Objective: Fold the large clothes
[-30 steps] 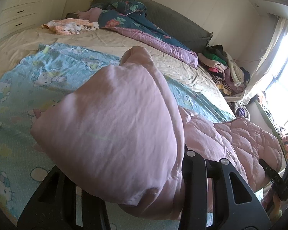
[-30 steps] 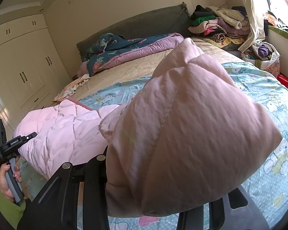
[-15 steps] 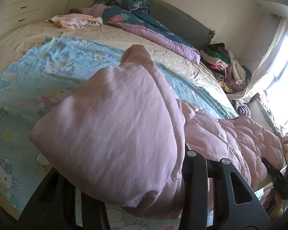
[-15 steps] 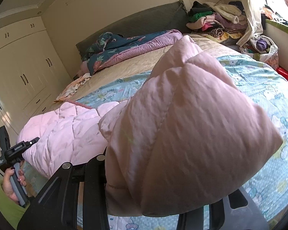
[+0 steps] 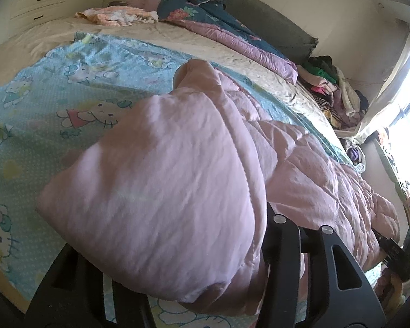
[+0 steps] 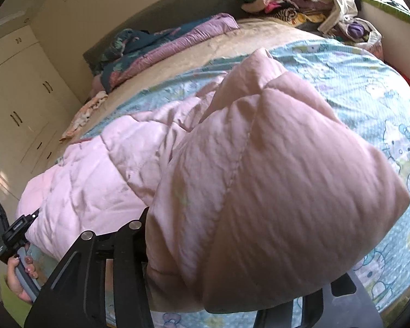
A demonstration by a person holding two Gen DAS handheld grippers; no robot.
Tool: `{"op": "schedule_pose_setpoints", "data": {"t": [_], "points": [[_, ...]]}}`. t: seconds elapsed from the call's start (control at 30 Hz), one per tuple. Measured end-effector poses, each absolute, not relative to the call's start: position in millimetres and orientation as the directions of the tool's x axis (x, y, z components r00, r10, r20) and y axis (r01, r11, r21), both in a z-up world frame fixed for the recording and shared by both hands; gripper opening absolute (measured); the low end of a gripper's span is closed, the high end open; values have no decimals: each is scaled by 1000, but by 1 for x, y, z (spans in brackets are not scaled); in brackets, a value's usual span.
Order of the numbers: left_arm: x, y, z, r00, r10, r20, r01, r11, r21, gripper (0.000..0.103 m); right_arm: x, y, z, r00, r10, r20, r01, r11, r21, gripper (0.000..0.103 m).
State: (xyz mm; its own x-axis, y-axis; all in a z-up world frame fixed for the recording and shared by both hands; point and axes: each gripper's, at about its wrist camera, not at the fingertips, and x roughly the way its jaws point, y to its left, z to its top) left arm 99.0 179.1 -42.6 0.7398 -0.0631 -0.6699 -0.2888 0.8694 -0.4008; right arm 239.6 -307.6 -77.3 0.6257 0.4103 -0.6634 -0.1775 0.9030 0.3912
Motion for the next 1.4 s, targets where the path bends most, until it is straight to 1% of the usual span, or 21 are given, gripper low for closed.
{"op": "schedule_pose_setpoints", "data": {"t": [0.1, 0.27, 0.3, 0.37, 0.5, 0.6, 0.67, 0.7, 0.77, 0.83, 1.0, 1.2, 1.4], "points": [[99, 179, -46, 735, -61, -675, -295, 868, -399, 44, 249, -307, -90, 617, 393, -682, -160, 911, 380, 50], [97, 177, -51, 729, -54, -683, -306, 867, -394, 48, 249, -314, -103, 599, 419, -682, -139, 894, 426, 62], [96, 177, -52, 727, -54, -684, -307, 866, -395, 48, 250, -317, -104, 594, 426, -682, -133, 889, 439, 65], [95, 177, -52, 725, -57, -687, -310, 862, -400, 50, 244, -320, -106, 590, 430, -683, -114, 882, 457, 79], [93, 177, -51, 719, -58, -692, -312, 863, -397, 52, 235, -327, -106, 587, 435, -683, -100, 876, 472, 87], [90, 178, -52, 716, -60, -695, -319, 858, -403, 58, 227, -331, -103, 591, 425, -685, -98, 881, 462, 91], [89, 179, -52, 717, -61, -695, -319, 857, -404, 62, 221, -335, -101, 601, 410, -686, -94, 889, 448, 97], [88, 180, -52, 716, -59, -696, -323, 855, -405, 63, 218, -338, -100, 612, 393, -686, -86, 896, 436, 97], [84, 182, -52, 715, -50, -698, -333, 852, -403, 74, 213, -344, -98, 623, 384, -682, -81, 898, 432, 97], [77, 183, -49, 713, -31, -701, -347, 853, -391, 82, 206, -348, -94, 635, 373, -676, -78, 902, 424, 98], [61, 184, -36, 724, -11, -689, -347, 858, -379, 92, 185, -355, -73, 692, 312, -651, -84, 930, 357, 99], [37, 183, -8, 762, 47, -646, -351, 868, -352, 94, 160, -353, -42, 756, 278, -593, -123, 950, 288, 99], [18, 174, 19, 805, 60, -590, -317, 884, -343, 94, 131, -342, -16, 793, 299, -531, -182, 948, 262, 99]]}}
